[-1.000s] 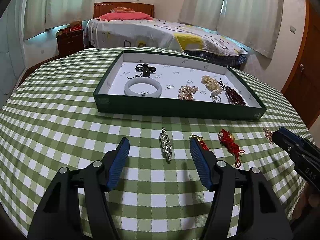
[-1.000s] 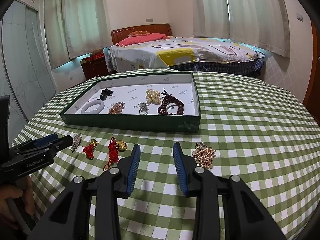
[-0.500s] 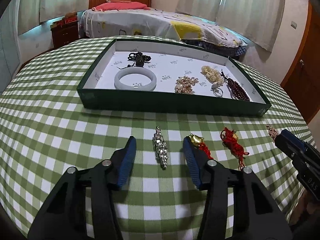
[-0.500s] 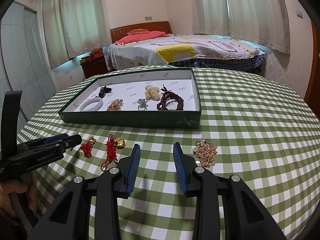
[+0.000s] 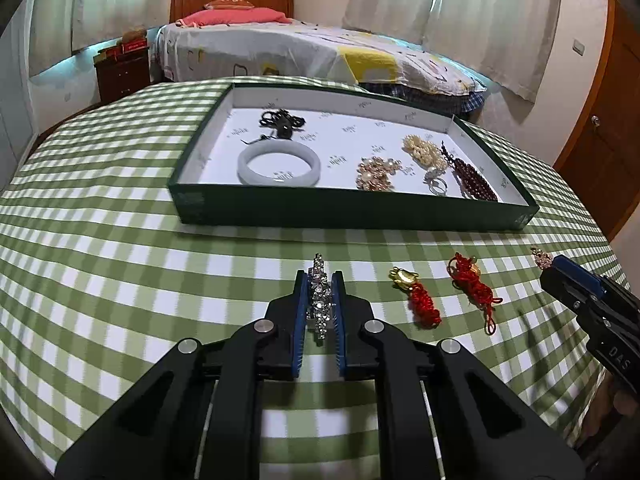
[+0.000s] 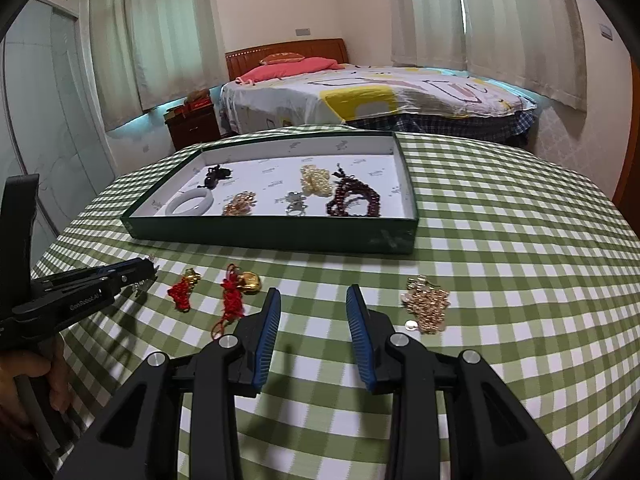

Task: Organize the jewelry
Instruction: 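Grasp the silver rhinestone brooch with the left tool while the right tool grasps the red tassel charm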

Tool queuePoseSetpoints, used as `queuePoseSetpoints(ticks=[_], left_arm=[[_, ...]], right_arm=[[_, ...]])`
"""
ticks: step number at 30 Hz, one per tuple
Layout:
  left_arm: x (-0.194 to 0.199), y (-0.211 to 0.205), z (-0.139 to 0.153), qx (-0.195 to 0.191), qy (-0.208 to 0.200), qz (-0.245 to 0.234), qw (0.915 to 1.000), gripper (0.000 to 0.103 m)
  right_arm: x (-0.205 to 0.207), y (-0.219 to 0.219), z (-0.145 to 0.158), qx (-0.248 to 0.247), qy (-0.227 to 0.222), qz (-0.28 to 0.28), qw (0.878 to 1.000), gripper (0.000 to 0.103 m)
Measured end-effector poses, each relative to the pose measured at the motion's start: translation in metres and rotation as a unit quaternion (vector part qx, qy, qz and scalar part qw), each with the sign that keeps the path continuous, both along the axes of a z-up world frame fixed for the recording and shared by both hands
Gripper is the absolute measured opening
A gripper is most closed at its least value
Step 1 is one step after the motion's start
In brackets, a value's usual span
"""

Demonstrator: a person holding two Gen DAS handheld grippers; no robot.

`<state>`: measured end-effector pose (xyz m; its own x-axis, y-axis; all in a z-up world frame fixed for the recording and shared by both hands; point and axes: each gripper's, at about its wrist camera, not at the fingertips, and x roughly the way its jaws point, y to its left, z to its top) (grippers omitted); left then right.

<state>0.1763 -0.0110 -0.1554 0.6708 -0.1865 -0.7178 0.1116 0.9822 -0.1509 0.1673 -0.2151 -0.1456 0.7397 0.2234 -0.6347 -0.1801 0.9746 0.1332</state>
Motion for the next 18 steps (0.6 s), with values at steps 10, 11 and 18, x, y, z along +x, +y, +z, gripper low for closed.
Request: queuePoseSetpoints(ticks=[10,11,18], left_arm=[[-0.012,0.035,0.009,0.0,-0.007,0.034,0.9994,0.012],[-0.013,0.038,0.009,0.001,-0.007,0.037,0.9993,0.012],[-0.015,0.061,0.006,-0.006,-0.001,0.064,0.9979,0.012]], right_arm=[[0.012,0.035,0.001,-0.005,0.011,0.045,0.999,0.035],[0.013,0.039,0.001,-0.007,0.012,0.049,0.999,0.035],[0.028,0.057,-0.006,-0.022,0.041,0.064,0.997,0.035]])
